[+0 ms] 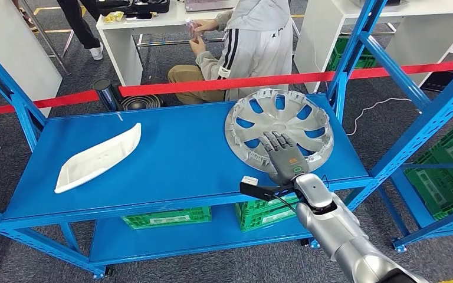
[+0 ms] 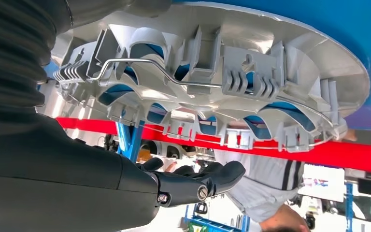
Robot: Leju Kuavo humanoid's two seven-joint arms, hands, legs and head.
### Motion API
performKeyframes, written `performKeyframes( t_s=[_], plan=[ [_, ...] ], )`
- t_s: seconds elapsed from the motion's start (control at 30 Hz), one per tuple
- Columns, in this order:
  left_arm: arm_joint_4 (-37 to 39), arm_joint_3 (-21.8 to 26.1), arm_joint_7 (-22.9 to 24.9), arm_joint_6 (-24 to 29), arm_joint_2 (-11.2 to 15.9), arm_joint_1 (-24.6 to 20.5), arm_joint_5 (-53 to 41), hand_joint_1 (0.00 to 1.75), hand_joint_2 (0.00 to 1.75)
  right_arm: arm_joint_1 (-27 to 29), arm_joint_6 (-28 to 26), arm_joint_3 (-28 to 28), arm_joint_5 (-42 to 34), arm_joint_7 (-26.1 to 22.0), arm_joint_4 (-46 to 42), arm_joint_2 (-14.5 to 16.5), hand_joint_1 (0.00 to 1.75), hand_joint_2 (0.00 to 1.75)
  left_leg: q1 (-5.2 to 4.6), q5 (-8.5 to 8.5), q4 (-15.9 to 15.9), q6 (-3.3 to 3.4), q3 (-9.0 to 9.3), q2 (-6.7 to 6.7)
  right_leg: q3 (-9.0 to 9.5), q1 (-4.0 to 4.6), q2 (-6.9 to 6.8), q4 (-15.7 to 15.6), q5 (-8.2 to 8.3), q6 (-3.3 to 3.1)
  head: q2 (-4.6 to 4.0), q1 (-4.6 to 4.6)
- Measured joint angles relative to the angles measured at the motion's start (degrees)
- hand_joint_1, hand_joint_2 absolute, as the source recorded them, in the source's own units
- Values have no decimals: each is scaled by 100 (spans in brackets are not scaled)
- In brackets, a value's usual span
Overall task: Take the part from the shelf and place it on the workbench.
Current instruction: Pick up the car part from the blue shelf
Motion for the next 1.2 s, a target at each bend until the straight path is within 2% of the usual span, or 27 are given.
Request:
performKeyframes(
  t_s=[0.07,0.17,0.2,0.37,0.5,0.53,0.63,0.67,1.2],
  plan=[
    [0,11,-29,0,1,3,9,0,0,92,175,-77,81,127,-142,-54,6,175,0,0,0,0,0,-3,1,-1,-2,0,0,0,0,0],
    [0,30,-62,0,1,18,17,0,0,366,381,-292,198,246,-478,-167,137,175,-3,-2,0,1,-2,-4,1,-3,-6,0,-1,1,0,1],
    [0,32,-69,0,2,23,18,0,0,480,419,-371,219,243,-606,-203,175,175,-4,-3,0,1,-2,-3,1,-3,-6,0,-1,1,0,1],
    [0,53,-80,-21,7,29,48,0,0,1036,648,-620,202,26,-1260,-359,175,175,-5,-6,0,0,-2,-1,-1,-3,-3,-1,-2,1,0,0],
    [0,79,-97,-46,9,36,98,0,0,1262,850,-729,98,-64,-1641,-442,175,175,-3,-6,0,0,1,1,0,-2,-3,-1,-4,-2,0,-1],
    [0,80,-100,-53,9,36,97,0,0,1278,892,-755,60,-81,-1669,-448,144,175,-2,-6,-1,-1,3,2,1,-2,-3,-1,-5,-2,0,-1],
    [0,81,-92,-68,7,34,79,0,0,1318,910,-823,-26,-108,-1656,-440,144,175,1,-6,-1,-1,6,0,6,-1,-3,-1,-6,-3,0,0],
    [0,81,-85,-70,5,35,74,0,0,1331,885,-839,-41,-107,-1633,-431,175,175,2,-6,-1,-1,7,0,8,-1,-3,-1,-6,-4,0,1],
    [7,81,-47,-70,1,35,5,0,0,1433,816,-1023,-110,-175,-1441,-303,175,175,1,-7,0,0,29,0,31,-1,-5,-3,-6,-3,0,1]
  ],
)
